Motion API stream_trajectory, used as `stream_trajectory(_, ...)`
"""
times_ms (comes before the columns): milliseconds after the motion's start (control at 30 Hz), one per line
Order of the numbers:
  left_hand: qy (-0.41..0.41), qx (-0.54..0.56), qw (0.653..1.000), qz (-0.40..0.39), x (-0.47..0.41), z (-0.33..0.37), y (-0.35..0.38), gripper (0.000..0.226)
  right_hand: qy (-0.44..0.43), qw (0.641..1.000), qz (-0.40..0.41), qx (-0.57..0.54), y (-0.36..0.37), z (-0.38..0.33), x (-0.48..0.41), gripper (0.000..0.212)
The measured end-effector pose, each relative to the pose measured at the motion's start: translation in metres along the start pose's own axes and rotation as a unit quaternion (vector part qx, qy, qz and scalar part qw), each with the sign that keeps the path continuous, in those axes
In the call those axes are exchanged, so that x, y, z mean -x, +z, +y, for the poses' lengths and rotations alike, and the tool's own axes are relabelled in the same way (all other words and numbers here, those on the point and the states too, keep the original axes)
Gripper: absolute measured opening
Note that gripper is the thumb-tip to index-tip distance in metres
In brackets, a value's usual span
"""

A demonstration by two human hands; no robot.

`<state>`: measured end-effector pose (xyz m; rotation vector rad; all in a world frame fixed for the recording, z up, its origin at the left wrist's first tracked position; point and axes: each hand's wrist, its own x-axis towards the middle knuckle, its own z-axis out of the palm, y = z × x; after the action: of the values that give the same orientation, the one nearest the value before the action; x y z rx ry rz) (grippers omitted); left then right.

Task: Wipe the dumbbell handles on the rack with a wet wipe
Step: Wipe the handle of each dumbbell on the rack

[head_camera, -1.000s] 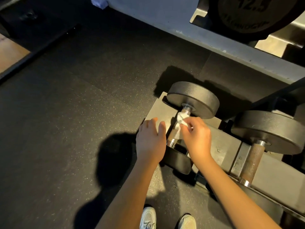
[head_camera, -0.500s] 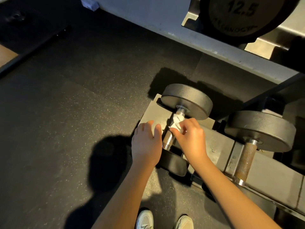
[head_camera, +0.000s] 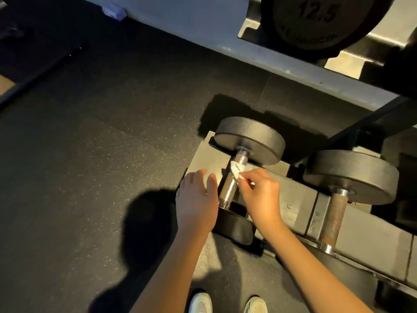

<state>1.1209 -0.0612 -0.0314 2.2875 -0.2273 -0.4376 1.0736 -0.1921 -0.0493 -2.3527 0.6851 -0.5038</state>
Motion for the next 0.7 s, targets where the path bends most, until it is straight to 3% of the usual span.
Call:
stream_trajectory(67,-0.001,0.002,1.000,0.003,0.001,0.001,0.000,0.057,-0.021,1.000,-0.009,0.004,-0.004,-0.001,-0.005,0.006)
stream_trajectory(233,-0.007,0.004,1.000,0.002,0.002,0.002,-0.001,0.051,0.043,0.995,0.088,-0.002,0.010,-0.012,-0.026,0.009)
stream_trajectory(467,-0.002,0.020,1.000,0.003,0.003,0.004,-0.004,0.046,-0.006,0.998,-0.064,-0.018,-0.009,0.008,0.008,0.008)
stream_trajectory(633,-0.007,0.018,1.000,0.006,0.004,0.006,-0.005,0.043,0.042,0.999,0.029,-0.018,0.000,0.000,-0.015,0.007)
stream_trajectory(700,-0.007,0.023,1.000,0.006,0.004,0.006,-0.005,0.042,0.057,0.998,0.000,-0.037,0.000,0.000,-0.006,0.006)
